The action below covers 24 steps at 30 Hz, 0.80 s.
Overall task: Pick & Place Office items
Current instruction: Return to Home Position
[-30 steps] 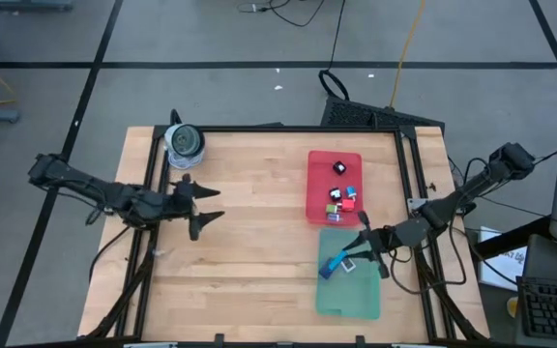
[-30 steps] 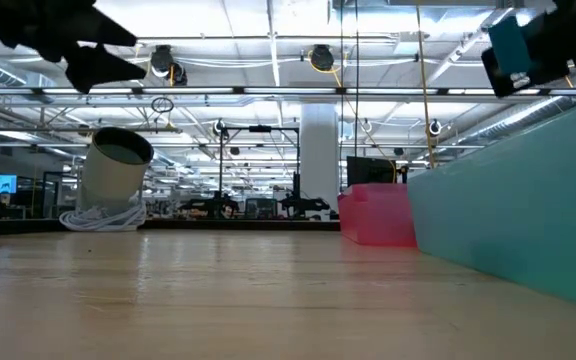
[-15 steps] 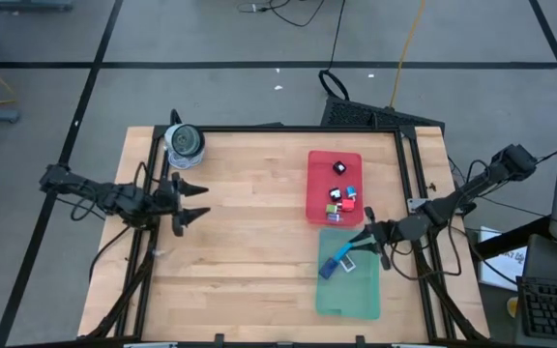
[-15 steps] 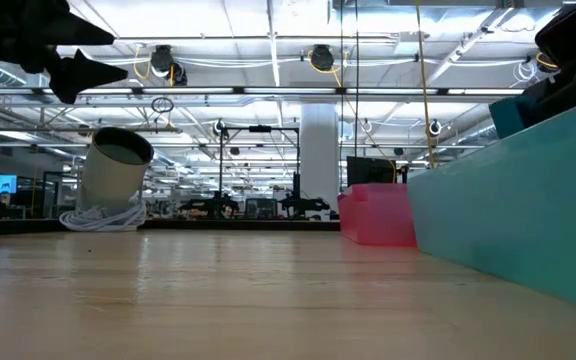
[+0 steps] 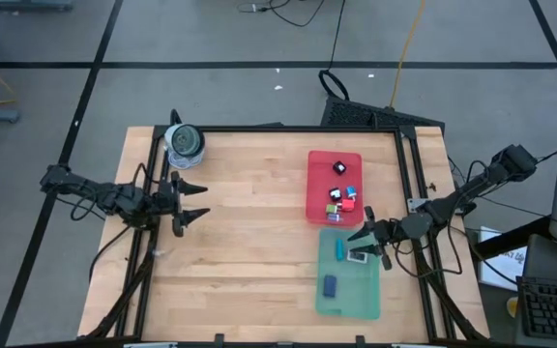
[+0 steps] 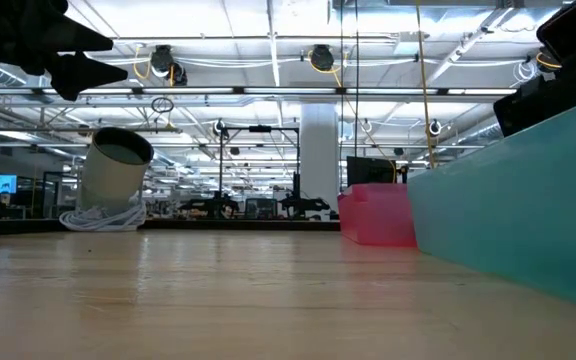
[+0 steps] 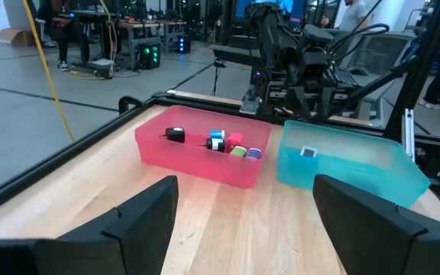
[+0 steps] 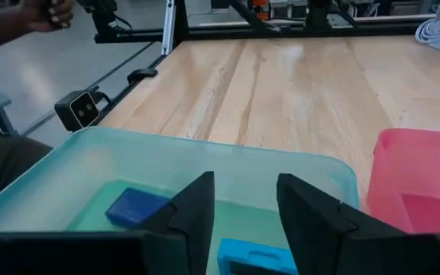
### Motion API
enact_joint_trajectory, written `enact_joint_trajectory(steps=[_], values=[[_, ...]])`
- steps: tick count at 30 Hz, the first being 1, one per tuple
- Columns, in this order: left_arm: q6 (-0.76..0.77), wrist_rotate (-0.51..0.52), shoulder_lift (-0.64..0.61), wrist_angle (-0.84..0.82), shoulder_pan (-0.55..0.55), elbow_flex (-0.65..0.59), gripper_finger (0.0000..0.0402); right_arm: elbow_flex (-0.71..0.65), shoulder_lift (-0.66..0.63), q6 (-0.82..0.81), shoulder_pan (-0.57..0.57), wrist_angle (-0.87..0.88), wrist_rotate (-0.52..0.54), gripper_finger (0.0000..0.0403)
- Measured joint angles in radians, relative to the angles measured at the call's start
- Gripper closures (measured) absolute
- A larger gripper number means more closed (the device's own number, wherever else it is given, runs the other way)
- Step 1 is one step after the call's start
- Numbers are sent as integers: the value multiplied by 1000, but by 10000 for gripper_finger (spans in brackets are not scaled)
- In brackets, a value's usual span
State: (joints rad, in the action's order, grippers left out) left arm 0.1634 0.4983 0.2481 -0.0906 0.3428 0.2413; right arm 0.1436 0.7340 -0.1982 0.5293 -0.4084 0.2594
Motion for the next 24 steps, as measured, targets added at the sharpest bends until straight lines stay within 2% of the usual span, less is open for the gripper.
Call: enact_joint_trajectory(steps=[5, 11, 16, 20, 24], values=[[0, 0, 0, 0, 0, 0, 94, 0, -49, 0, 0, -40, -1, 272], [-35, 0, -17, 14, 0, 0, 94, 0, -173, 0, 0, -39, -1, 279], [-48, -1, -83, -14, 0, 0, 94, 0, -274, 2, 0, -1, -1, 278], [-27, 0, -155, -102, 0, 1, 94, 0, -358, 6, 0, 17, 0, 279], [0, -1, -217, -140, 0, 1, 94, 0, -446, 104, 0, 28, 0, 280]])
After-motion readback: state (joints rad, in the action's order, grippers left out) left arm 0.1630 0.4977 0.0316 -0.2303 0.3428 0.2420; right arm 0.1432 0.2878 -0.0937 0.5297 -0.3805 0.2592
